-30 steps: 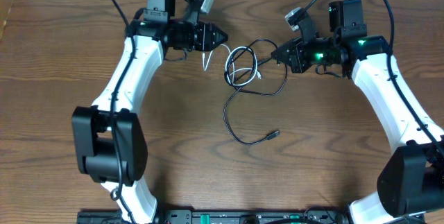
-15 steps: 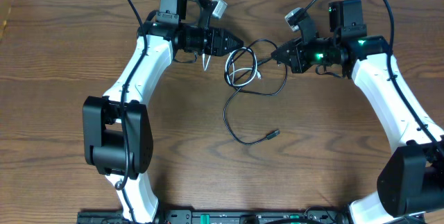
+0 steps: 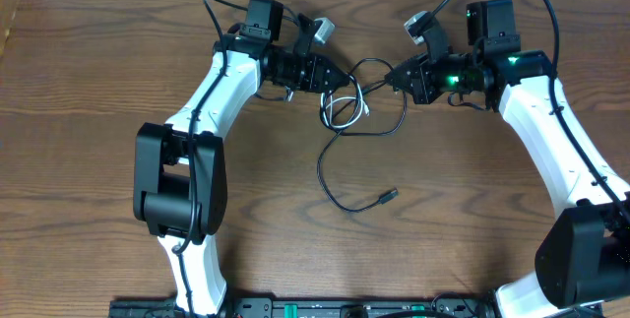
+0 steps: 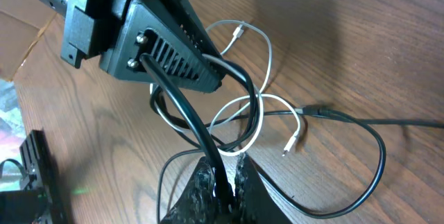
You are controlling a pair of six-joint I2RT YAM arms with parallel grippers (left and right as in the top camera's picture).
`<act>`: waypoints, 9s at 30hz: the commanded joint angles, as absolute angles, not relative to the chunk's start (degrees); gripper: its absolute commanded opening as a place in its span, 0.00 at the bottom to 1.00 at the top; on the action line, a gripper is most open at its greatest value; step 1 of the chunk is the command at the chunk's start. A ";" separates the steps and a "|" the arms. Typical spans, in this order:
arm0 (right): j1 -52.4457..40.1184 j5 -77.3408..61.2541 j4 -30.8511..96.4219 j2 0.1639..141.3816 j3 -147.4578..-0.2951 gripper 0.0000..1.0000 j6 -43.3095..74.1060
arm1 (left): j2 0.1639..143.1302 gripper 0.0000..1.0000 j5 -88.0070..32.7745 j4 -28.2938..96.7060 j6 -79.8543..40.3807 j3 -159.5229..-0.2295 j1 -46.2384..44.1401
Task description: Untangle cables
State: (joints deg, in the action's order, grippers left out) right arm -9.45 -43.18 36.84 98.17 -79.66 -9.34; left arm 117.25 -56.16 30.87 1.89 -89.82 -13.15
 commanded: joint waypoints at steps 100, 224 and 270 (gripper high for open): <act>-17.17 -5.26 16.49 101.47 -79.85 0.99 30.17 | 99.96 0.08 -88.58 4.60 -36.86 -93.67 -8.21; -23.81 -30.83 29.12 96.71 -106.13 0.01 1.61 | 90.98 0.62 -16.25 45.67 -9.41 -91.61 -8.91; -14.74 -35.81 34.46 95.53 -106.13 0.01 8.08 | 102.74 0.35 -36.34 21.78 -3.73 -91.61 -19.64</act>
